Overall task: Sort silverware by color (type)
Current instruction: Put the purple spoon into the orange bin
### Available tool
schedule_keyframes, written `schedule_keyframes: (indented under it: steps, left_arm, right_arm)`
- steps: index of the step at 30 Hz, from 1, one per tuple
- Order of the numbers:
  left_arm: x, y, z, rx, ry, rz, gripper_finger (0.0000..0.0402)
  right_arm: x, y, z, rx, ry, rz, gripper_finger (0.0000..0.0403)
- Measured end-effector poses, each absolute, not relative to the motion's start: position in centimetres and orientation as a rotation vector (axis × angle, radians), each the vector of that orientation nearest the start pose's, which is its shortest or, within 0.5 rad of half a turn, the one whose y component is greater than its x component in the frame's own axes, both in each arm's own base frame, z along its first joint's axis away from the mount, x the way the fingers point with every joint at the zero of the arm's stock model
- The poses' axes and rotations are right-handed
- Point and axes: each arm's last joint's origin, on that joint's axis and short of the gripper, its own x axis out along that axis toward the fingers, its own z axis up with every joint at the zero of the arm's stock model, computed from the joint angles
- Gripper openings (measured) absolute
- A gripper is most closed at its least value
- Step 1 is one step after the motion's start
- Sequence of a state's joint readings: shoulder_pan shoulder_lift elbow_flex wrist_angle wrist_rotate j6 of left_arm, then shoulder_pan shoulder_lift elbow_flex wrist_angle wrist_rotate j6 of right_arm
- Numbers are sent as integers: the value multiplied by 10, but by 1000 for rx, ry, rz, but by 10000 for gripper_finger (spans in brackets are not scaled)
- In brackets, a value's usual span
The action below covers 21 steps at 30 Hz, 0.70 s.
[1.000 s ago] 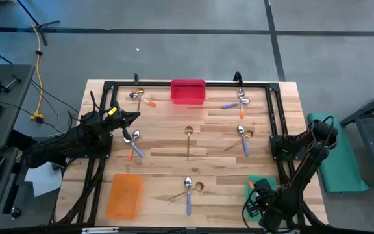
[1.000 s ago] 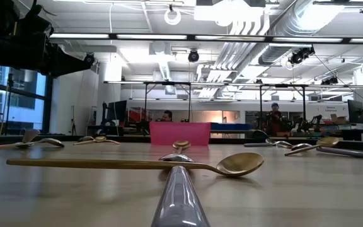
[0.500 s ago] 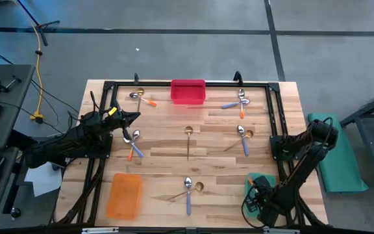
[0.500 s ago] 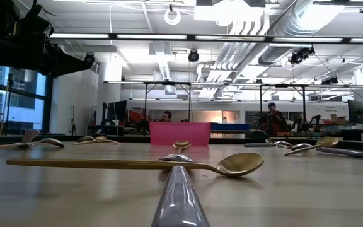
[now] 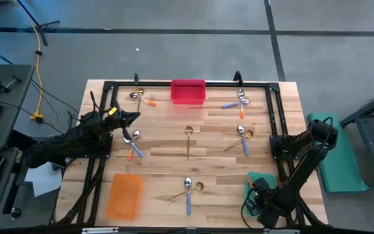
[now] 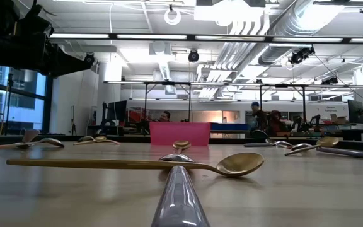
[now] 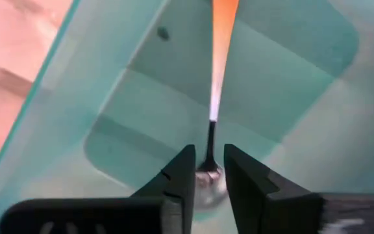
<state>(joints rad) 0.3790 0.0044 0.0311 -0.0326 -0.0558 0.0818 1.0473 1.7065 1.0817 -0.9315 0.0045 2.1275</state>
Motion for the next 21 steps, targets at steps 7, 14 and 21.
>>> schedule_keyframes:
  steps: [7, 14, 21]
  left_arm:
    - [89, 37, 171, 80, 23, 434, 0]
    - [89, 37, 171, 80, 22, 435, 0]
    - [89, 37, 171, 80, 23, 434, 0]
  right_arm:
    - [151, 258, 206, 700, 1398, -727, 54]
    - [179, 251, 224, 433, 1123, -515, 5]
    - [234, 219, 204, 194, 1089, -276, 1]
